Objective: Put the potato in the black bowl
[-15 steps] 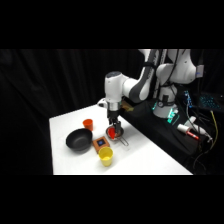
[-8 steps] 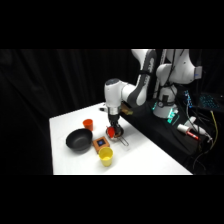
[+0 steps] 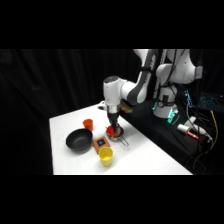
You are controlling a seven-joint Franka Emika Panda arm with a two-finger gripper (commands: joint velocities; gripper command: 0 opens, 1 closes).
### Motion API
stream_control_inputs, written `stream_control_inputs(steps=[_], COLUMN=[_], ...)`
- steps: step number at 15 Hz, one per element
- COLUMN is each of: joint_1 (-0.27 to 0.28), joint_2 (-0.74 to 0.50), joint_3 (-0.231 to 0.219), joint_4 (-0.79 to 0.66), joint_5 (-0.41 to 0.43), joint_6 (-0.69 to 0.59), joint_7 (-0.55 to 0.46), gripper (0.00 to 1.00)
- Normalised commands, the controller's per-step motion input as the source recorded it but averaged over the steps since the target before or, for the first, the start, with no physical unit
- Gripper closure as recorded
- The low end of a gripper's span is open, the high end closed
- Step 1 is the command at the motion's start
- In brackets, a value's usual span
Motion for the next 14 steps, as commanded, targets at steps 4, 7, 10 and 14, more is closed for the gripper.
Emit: stream_control_inputs(steps=[4, 7, 10, 14], joint_1=[0.073, -0.043, -0.097, -0.114], joint_2=[-0.47, -0.24, 0.04, 0.2], joint_3=[-0.054, 0.067, 0.091, 0.074], joint_4=[0.09, 0.28, 0.46, 0.58], joint_5=[-0.255, -0.11, 0.044, 0.13], joint_6=[-0.55, -0.47, -0.39, -0.28], joint_7=[0.18, 0.06, -0.1, -0.21], gripper=[0.95, 0.94, 0.94, 0.94])
